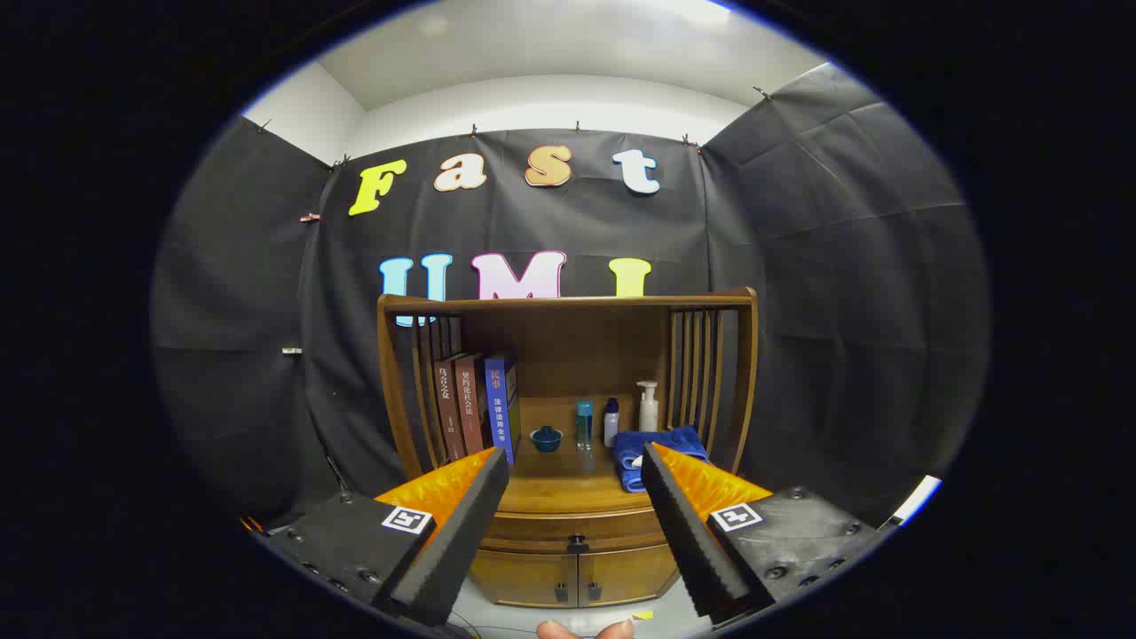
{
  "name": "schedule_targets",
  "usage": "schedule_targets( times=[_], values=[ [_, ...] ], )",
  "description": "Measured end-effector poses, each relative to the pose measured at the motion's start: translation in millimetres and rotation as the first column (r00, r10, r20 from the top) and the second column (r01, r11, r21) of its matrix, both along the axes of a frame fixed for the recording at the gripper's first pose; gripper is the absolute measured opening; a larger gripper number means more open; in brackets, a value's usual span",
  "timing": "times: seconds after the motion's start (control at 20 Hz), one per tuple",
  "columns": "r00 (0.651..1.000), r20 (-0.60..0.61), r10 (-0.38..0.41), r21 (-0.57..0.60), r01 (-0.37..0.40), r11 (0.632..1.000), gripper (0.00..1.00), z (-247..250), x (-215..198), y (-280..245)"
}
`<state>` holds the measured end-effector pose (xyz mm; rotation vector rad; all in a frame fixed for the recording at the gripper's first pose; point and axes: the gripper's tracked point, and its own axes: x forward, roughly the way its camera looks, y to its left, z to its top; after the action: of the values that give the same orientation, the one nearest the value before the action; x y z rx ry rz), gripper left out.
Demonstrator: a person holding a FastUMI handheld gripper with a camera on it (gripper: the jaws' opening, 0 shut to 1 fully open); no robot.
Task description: Pull open the drawer, take out the items inside it, and place them on the countertop above the cabinet.
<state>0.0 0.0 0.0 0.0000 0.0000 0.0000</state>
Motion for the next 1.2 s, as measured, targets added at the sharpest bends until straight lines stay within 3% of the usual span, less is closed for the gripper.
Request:
schedule_targets(
  times=[1.2],
  values=[
    [1.000, 0.020, 0.022, -0.019, -0.021, 1.000, 0.98, 3, -1, 15]
  ],
)
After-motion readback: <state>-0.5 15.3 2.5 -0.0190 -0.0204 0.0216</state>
